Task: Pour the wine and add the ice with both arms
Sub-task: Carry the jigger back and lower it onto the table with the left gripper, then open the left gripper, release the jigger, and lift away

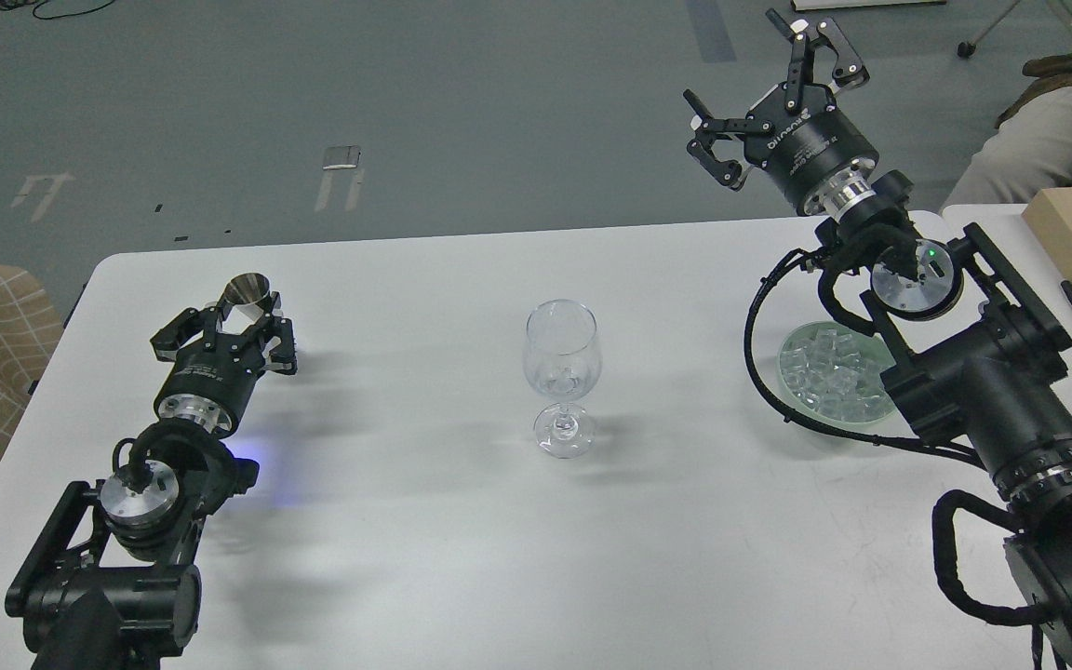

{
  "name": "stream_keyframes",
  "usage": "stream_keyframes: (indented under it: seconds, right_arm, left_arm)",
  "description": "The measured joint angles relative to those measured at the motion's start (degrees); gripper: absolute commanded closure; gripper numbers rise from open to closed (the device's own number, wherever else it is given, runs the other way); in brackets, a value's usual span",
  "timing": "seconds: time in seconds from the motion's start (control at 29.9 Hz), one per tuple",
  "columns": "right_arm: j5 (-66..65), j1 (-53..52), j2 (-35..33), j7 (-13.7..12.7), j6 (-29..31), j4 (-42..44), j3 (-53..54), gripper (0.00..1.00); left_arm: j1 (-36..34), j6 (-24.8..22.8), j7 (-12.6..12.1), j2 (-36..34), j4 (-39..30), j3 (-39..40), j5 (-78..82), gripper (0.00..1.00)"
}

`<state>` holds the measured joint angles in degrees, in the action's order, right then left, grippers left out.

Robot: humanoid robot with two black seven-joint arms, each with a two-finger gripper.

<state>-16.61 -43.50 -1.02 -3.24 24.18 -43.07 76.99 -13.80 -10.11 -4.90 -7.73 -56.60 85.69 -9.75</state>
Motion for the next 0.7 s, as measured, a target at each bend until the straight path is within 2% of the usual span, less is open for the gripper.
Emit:
stream_keyframes:
  seconds: [0.23, 0.5, 0.57, 0.7]
  right_arm:
    - [0.00, 0.00, -0.02, 0.00, 0.00, 0.01, 0.00, 0.00]
    - [0.00, 0.00, -0.03, -0.02, 0.00, 0.08, 0.00, 0.00]
    - [0.00, 0.00, -0.03, -0.02, 0.00, 0.08, 0.00, 0.00]
    - [0.00, 0.00, -0.03, -0.02, 0.00, -0.01, 0.00, 0.00]
  left_arm:
    - [0.00, 0.00, 0.08, 0.00, 0.00, 0.00, 0.05, 0.42]
    - [0.28, 0.00, 0.21, 0.00, -0.04, -0.06, 0.38, 0.17]
    - [0.33, -0.07, 0.27, -0.03, -0.19, -0.08, 0.42, 0.06]
    - [0.33, -1.28, 0.33, -0.08, -0.69, -0.10, 0.50, 0.03]
